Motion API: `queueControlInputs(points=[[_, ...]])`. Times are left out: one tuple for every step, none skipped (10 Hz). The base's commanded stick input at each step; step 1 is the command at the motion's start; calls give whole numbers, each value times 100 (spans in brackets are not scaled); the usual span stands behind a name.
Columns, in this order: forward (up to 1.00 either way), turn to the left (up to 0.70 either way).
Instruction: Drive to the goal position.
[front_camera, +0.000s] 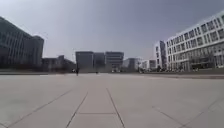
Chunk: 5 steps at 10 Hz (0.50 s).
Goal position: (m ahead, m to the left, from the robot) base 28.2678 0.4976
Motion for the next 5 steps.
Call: queueControlInputs(points=[[85, 0], [85, 0], [85, 0], [85, 0], [85, 0]])
